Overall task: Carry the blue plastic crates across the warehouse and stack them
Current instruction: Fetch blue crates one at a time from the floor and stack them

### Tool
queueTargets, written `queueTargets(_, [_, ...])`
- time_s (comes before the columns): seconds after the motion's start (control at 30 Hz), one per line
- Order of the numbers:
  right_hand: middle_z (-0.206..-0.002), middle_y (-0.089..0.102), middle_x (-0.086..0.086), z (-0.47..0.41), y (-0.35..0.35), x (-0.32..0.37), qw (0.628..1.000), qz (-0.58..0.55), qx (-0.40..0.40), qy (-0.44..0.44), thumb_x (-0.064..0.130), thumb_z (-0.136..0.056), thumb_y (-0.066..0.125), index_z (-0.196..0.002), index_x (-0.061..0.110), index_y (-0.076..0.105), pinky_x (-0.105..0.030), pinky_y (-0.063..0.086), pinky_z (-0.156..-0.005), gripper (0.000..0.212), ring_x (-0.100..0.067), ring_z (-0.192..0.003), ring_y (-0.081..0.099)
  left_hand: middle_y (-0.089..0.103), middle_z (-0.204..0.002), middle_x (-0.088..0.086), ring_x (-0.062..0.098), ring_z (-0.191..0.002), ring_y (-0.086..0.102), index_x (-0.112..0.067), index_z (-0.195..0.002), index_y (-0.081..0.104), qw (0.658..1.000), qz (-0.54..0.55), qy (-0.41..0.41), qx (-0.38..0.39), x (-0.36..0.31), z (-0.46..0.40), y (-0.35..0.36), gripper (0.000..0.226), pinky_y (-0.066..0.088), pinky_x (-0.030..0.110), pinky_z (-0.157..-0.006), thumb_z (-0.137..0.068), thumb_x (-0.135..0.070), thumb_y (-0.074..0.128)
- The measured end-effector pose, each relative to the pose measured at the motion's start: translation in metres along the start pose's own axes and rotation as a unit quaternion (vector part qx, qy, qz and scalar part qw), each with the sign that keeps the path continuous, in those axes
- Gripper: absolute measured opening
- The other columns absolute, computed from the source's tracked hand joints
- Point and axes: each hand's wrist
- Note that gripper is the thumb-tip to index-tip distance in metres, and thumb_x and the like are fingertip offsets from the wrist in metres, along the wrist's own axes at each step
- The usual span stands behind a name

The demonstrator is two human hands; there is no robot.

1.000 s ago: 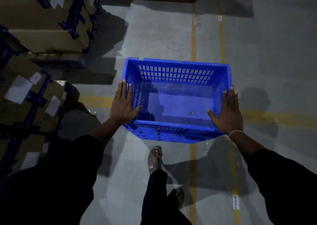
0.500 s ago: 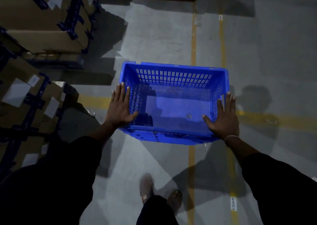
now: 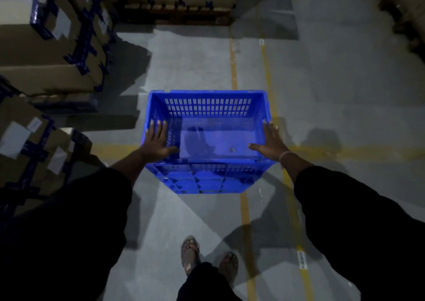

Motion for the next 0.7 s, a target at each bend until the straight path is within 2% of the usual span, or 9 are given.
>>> queueTargets(0.07, [-0.164, -0.015, 0.002, 0.03, -0.002, 0.004, 1.0, -0.025, -0.01, -0.001, 0.07, -0.075, 0.066, -0.156, 0.027, -0.007, -0.048, 0.007, -0.122, 0.118, -0.023, -0.15, -0.017, -0.024, -0.164, 0.007, 0.031, -0.151, -0.025, -0.011, -0.16, -0.013, 0.999, 0.035, 0.039, 0.002, -0.033, 0.027, 0.007, 0.144, -0.006, 0.049, -0.125, -0.055, -0.1, 0.031])
queueTargets(0.17, [-0.164, -0.011, -0.002, 0.08, -0.002, 0.006, 0.998, -0.046, -0.041, 0.004, 0.066, -0.078, 0.065, -0.157, 0.021, -0.004, -0.044, 0.006, -0.122, 0.114, -0.024, -0.15, -0.013, -0.026, -0.165, 0.004, 0.027, -0.15, -0.028, -0.015, -0.16, -0.014, 0.99, 0.105, 0.096, 0.025, -0.076, 0.066, 0.013, 0.135, -0.002, 0.053, -0.125, -0.068, -0.092, 0.05])
queueTargets(0.27, [-0.164, -0.009, -0.003, 0.13, 0.004, 0.004, 0.995, -0.071, -0.07, 0.0, 0.065, -0.079, 0.066, -0.157, 0.021, -0.001, -0.045, 0.008, -0.122, 0.111, -0.025, -0.151, -0.011, -0.03, -0.163, -0.005, 0.019, -0.15, -0.027, -0.027, -0.159, -0.015, 0.977, 0.143, 0.149, 0.047, -0.104, 0.095, 0.021, 0.112, 0.002, 0.053, -0.125, -0.082, -0.072, 0.053])
queueTargets(0.4, [-0.165, -0.009, -0.001, 0.187, 0.023, -0.009, 0.986, -0.119, -0.116, 0.022, 0.065, -0.079, 0.065, -0.157, 0.023, 0.0, -0.043, 0.009, -0.123, 0.11, -0.019, -0.151, -0.01, -0.03, -0.163, -0.009, 0.016, -0.153, -0.02, -0.033, -0.159, -0.015, 0.966, 0.149, 0.199, 0.074, -0.138, 0.12, 0.025, 0.1, 0.01, 0.049, -0.124, -0.095, -0.048, 0.062])
queueTargets(0.5, [-0.165, -0.006, -0.003, 0.224, 0.04, -0.021, 0.973, -0.146, -0.171, 0.048, 0.059, -0.082, 0.067, -0.157, 0.021, 0.002, -0.042, 0.011, -0.122, 0.106, -0.017, -0.151, -0.007, -0.029, -0.164, -0.008, 0.017, -0.154, -0.013, -0.032, -0.159, -0.013, 0.956, 0.131, 0.241, 0.104, -0.156, 0.125, 0.03, 0.1, 0.016, 0.044, -0.123, -0.095, -0.046, 0.063])
queueTargets(0.6, [-0.165, -0.004, -0.005, 0.262, 0.058, -0.036, 0.951, -0.186, -0.229, 0.094, 0.05, -0.086, 0.068, -0.157, 0.019, 0.003, -0.039, 0.014, -0.122, 0.101, -0.018, -0.152, -0.002, -0.025, -0.166, -0.003, 0.016, -0.154, -0.013, -0.026, -0.161, -0.01, 0.943, 0.104, 0.287, 0.132, -0.169, 0.12, 0.04, 0.099, 0.012, 0.041, -0.125, -0.096, -0.043, 0.063])
queueTargets(0.7, [-0.165, -0.002, -0.002, 0.305, 0.08, -0.042, 0.918, -0.238, -0.274, 0.16, 0.053, -0.086, 0.067, -0.157, 0.021, 0.005, -0.036, 0.021, -0.119, 0.1, -0.017, -0.151, 0.006, -0.022, -0.167, -0.001, 0.014, -0.154, -0.013, -0.023, -0.161, -0.008, 0.931, 0.085, 0.315, 0.164, -0.184, 0.119, 0.047, 0.103, 0.008, 0.038, -0.125, -0.093, -0.051, 0.063])
Point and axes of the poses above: each hand's wrist, its own z-axis away from the middle knuckle, its own y-axis out of the palm, x = y × z
